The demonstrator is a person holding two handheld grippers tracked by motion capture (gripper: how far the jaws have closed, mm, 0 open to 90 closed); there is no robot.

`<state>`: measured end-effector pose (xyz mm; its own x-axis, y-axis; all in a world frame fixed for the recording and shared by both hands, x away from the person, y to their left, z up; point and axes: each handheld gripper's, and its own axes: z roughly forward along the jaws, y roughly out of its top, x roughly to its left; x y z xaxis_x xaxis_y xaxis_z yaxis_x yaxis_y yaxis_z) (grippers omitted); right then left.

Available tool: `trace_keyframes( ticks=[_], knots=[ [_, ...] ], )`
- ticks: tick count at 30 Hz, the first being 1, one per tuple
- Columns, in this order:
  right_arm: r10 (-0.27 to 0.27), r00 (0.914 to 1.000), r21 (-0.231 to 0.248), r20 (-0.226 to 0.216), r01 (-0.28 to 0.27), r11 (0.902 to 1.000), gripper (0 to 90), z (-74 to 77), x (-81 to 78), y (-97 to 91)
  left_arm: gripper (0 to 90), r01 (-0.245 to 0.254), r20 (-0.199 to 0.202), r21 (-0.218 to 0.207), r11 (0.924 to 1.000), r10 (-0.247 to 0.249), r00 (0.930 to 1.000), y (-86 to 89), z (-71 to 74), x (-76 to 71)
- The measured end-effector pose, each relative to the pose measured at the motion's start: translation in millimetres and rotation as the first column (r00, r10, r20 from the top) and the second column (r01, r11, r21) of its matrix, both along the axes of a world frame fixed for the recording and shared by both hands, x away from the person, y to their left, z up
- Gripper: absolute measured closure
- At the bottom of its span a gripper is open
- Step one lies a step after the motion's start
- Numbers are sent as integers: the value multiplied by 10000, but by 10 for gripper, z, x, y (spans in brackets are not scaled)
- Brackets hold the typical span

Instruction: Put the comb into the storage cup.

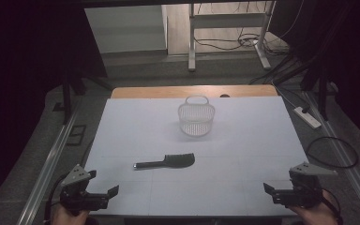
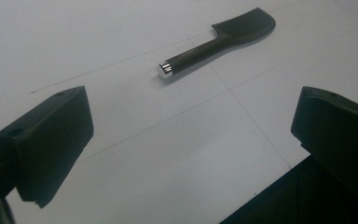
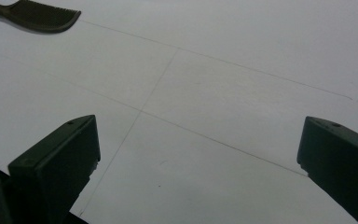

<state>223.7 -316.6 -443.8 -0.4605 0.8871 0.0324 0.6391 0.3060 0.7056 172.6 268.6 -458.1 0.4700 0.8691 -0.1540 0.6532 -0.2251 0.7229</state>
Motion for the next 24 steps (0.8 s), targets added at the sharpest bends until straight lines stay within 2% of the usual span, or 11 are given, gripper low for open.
trace_keyframes(
  ticks=[9, 24],
  knots=[
    [350, 9994, -23, 8, -350, 9994, 0, 0, -3, 25, 0, 5, -33, -52, 10000, -5, 10000, 11, -1, -6],
    [443, 9990, -19, -70, -443, 9990, 0, -3, 1, 28, 0, -7, -106, -217, 9998, 5, 9999, 27, -5, 2]
  ],
)
